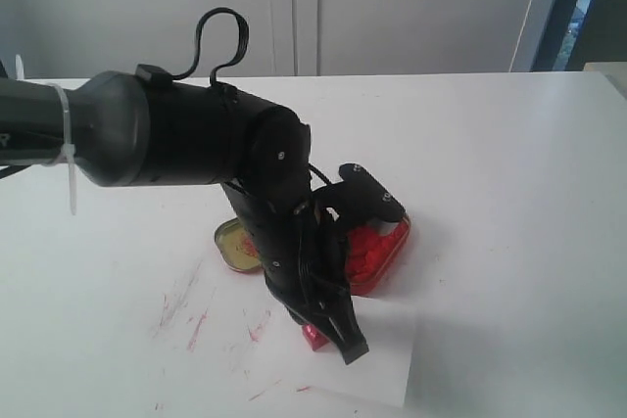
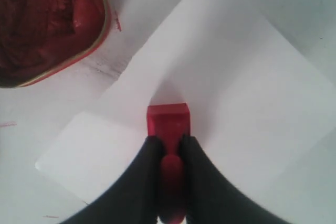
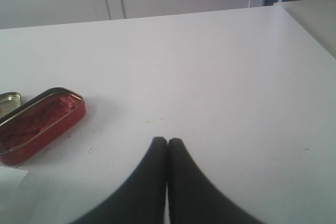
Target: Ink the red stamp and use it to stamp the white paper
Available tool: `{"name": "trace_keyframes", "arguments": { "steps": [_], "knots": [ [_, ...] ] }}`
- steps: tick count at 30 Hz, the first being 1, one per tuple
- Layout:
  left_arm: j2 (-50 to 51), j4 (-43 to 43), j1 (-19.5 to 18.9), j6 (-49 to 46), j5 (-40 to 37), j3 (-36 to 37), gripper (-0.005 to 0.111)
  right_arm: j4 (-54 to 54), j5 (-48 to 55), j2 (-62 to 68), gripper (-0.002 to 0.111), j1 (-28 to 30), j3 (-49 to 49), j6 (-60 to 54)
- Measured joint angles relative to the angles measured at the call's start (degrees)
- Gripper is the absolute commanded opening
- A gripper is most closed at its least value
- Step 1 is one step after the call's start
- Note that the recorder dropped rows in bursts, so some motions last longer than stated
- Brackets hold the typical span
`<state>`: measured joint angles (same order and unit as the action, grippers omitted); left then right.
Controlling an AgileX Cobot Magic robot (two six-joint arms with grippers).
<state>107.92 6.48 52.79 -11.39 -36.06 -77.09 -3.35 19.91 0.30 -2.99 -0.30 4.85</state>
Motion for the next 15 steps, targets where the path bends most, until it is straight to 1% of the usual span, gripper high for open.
{"name": "trace_keyframes", "arguments": {
  "steps": [5, 9, 15],
  "knots": [
    [1.1, 0.1, 0.0, -0.2, 0.3, 0.9, 0.0, 0.0, 0.0, 0.0, 0.0, 0.0, 0.0, 0.0],
    [2.4, -0.1, 0.0, -0.2, 2.7, 0.9, 0.0, 0.0, 0.0, 0.0, 0.0, 0.0, 0.0, 0.0],
    [2.4, -3.4, 0.0, 0.5, 5.1, 0.9, 0.0, 0.0, 0.0, 0.0, 0.0, 0.0, 0.0, 0.0]
  ]
}}
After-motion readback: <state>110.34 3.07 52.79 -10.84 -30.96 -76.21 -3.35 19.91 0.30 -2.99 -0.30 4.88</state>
